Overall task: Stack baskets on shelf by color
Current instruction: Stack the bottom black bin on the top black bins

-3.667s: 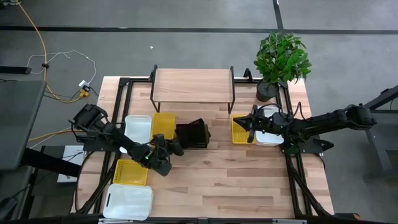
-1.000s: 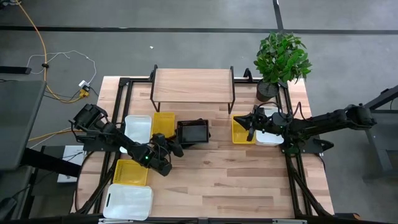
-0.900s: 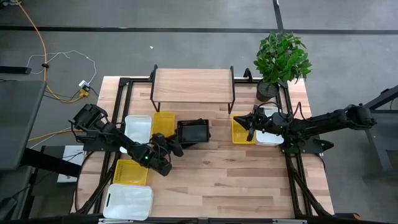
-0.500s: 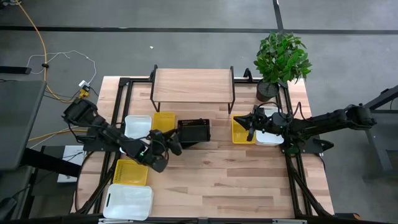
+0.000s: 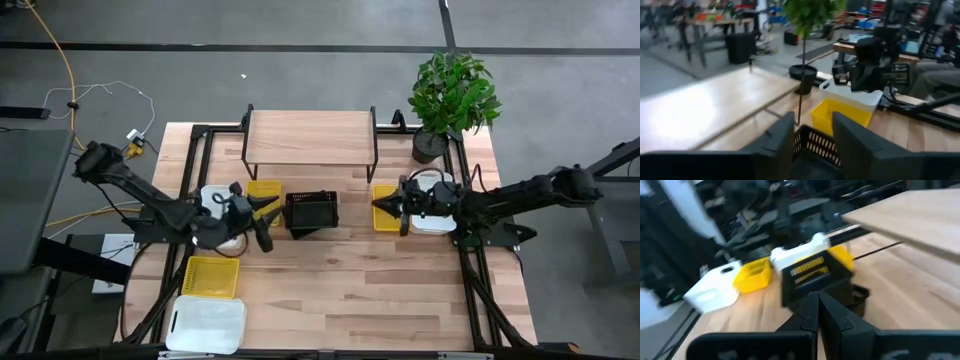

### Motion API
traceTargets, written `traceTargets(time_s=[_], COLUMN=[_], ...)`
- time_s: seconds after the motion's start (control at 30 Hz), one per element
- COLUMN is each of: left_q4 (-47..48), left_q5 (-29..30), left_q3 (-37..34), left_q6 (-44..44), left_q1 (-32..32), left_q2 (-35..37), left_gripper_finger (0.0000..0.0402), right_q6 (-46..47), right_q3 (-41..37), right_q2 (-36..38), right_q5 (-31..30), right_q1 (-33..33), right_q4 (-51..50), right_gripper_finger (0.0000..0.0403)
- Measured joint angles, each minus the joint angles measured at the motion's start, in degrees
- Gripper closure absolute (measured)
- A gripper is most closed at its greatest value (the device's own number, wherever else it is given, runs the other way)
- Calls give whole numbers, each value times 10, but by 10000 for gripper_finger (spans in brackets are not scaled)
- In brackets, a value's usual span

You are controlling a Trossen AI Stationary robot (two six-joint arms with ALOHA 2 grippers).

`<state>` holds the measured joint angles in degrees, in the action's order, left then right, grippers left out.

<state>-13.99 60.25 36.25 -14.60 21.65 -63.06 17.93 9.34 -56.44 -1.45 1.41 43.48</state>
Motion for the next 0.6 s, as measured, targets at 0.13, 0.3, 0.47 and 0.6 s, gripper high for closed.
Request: traceTargets(time_s=[0.13, 0.3, 0.47, 0.6], left_q4=[2, 3, 4, 4], left_q5=[-75, -181, -200, -207], left_q3=[0, 0, 0, 0], left_q6=[43, 49, 48, 48], left_q1=[-31, -79, -100, -102], left_q2=[17, -1, -10, -9], left_gripper_finger=[383, 395, 398, 400], right_q6=[-25, -101, -168, -184], right_q3=[16, 101, 197, 250], right_q2=[-57, -149, -224, -270], right_q5=[40, 90, 75, 45], right_q1=[-13, -48, -73, -80], right_q4=[15, -39, -160, -191], right_gripper_finger=[402, 403, 403, 403])
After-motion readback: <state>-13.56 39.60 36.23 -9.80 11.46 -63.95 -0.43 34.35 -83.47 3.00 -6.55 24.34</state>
